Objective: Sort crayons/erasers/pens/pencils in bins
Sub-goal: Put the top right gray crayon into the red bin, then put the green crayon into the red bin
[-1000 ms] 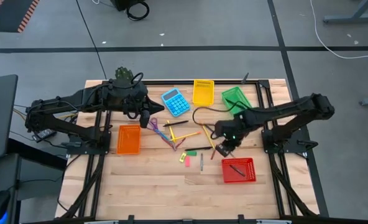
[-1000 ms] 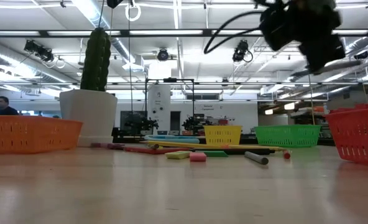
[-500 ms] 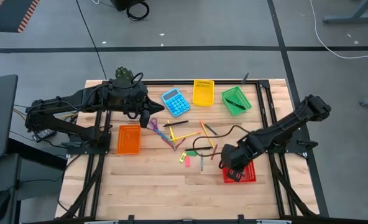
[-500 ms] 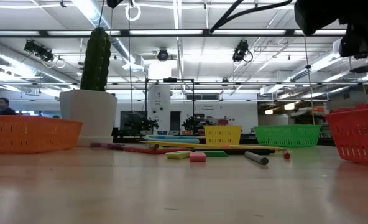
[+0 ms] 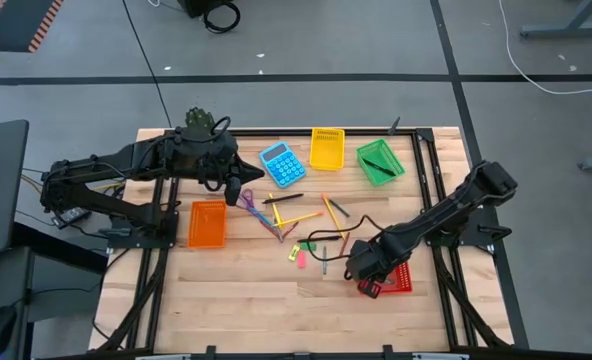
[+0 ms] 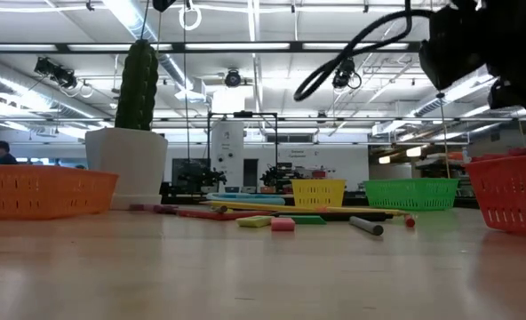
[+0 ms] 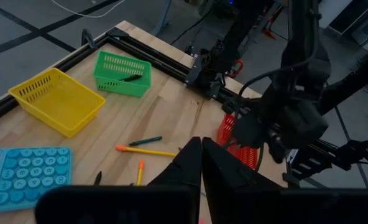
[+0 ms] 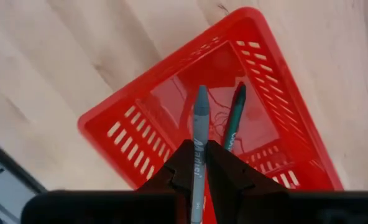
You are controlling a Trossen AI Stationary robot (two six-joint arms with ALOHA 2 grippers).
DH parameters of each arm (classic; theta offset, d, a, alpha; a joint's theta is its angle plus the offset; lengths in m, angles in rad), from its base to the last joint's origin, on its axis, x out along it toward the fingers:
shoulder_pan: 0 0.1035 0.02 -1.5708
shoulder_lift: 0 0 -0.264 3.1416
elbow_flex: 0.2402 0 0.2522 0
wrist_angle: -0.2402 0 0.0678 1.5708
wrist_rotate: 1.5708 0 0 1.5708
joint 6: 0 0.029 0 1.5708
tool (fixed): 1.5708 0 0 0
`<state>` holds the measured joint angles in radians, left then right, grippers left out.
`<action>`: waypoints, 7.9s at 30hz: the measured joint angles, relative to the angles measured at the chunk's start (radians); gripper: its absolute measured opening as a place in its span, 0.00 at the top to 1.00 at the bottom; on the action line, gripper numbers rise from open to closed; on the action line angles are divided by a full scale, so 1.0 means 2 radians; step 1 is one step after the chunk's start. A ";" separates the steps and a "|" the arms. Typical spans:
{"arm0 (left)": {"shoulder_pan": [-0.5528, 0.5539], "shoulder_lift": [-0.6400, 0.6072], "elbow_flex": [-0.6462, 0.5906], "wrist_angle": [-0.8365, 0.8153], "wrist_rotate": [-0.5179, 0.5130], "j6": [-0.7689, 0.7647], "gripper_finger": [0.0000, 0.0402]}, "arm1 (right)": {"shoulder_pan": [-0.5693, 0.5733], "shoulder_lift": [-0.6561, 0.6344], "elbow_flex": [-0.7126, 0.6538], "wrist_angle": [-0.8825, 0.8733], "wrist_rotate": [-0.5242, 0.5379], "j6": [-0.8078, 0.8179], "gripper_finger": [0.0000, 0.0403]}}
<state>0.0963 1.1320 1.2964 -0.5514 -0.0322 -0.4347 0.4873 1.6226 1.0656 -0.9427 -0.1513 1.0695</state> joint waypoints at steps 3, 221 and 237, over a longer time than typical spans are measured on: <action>0.000 0.000 0.000 0.000 0.000 0.000 0.94 | 0.000 0.003 -0.017 0.021 0.000 0.017 0.90; 0.000 0.000 0.000 0.008 0.006 -0.048 0.95 | -0.354 0.140 0.049 0.071 0.073 -0.234 0.79; 0.000 0.000 0.000 0.008 0.006 -0.047 0.96 | -0.353 0.141 0.047 0.076 0.074 -0.234 0.84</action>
<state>0.0956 1.1316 1.2961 -0.5362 -0.0208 -0.5290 -0.2188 1.9038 1.1603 -0.7897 -0.0032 0.6022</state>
